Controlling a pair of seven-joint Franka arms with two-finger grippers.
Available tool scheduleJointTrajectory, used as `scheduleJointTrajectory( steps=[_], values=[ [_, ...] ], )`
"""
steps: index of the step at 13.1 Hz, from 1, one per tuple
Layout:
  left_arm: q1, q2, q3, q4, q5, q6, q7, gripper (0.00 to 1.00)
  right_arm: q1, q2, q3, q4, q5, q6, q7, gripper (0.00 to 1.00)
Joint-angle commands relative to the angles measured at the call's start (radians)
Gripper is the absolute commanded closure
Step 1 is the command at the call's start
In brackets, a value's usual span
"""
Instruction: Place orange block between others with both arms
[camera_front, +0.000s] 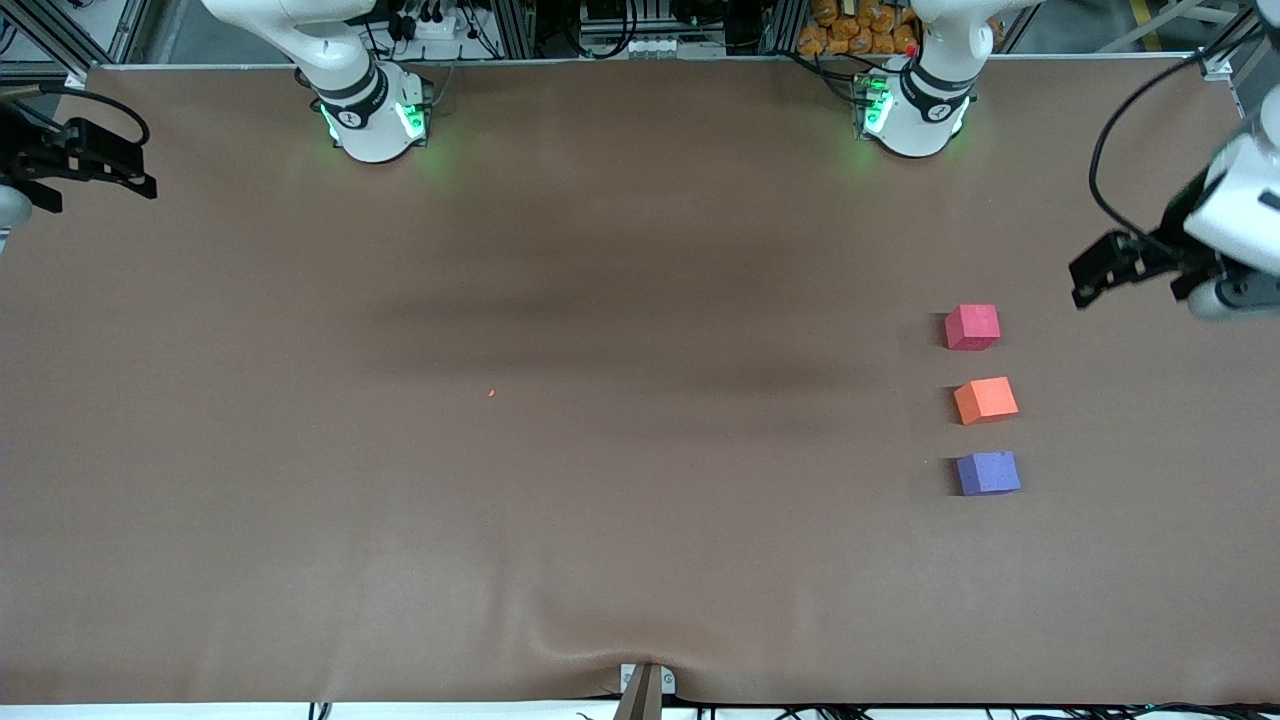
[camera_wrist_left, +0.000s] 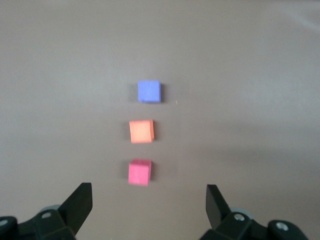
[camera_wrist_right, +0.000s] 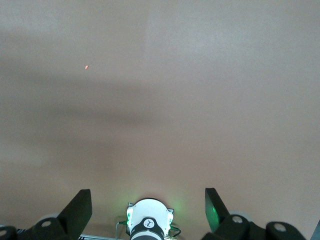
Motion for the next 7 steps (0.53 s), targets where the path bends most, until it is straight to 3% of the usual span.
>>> scheduleJointTrajectory(
  steps=[1, 3, 7],
  values=[
    [-0.151, -0.065, 0.203, -0.062, -0.049, -0.035, 0.003, 0.00, -0.003, -0.010, -0.002, 0.010, -0.003, -0.026, -0.009, 0.00],
    [-0.173, -0.119, 0.227, -0.129, -0.054, -0.033, 0.005, 0.00, -0.004, -0.016, -0.006, 0.011, -0.003, -0.029, -0.009, 0.00],
    [-0.165, -0.114, 0.239, -0.111, -0.051, -0.042, 0.089, 0.00, -0.018, -0.020, -0.004, 0.011, -0.001, -0.029, -0.012, 0.00]
  ],
)
